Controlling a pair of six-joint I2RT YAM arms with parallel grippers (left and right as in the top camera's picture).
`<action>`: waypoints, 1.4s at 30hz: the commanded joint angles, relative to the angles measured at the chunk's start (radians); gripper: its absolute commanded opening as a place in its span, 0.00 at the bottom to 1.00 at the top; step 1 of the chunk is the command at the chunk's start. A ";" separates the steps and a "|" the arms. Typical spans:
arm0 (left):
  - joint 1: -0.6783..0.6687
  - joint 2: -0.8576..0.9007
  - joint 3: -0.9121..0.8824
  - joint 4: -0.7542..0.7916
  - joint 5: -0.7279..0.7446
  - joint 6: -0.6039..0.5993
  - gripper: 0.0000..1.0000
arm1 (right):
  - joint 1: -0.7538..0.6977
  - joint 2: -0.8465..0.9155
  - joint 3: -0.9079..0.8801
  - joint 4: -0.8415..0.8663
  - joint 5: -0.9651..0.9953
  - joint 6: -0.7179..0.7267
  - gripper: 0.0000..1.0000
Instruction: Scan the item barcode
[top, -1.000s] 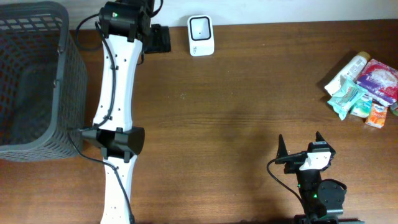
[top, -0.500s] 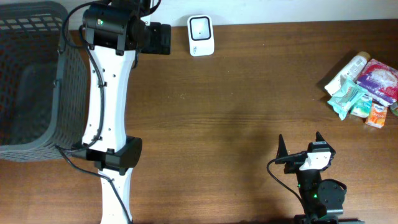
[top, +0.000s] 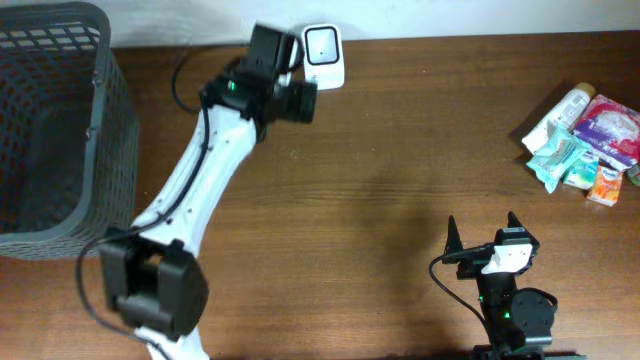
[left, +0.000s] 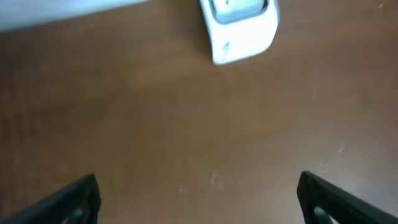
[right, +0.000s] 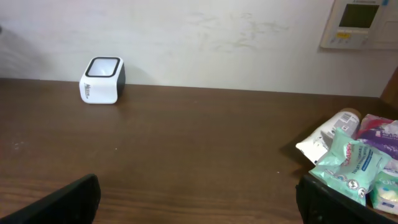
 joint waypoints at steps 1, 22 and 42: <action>0.006 -0.243 -0.263 0.039 -0.022 0.020 0.99 | 0.005 -0.009 -0.009 -0.001 0.009 -0.006 0.99; 0.082 -1.410 -1.474 0.641 -0.071 0.019 0.99 | 0.005 -0.009 -0.009 -0.001 0.009 -0.006 0.99; 0.387 -1.912 -1.748 0.665 0.117 0.019 0.99 | 0.005 -0.009 -0.009 -0.001 0.009 -0.006 0.99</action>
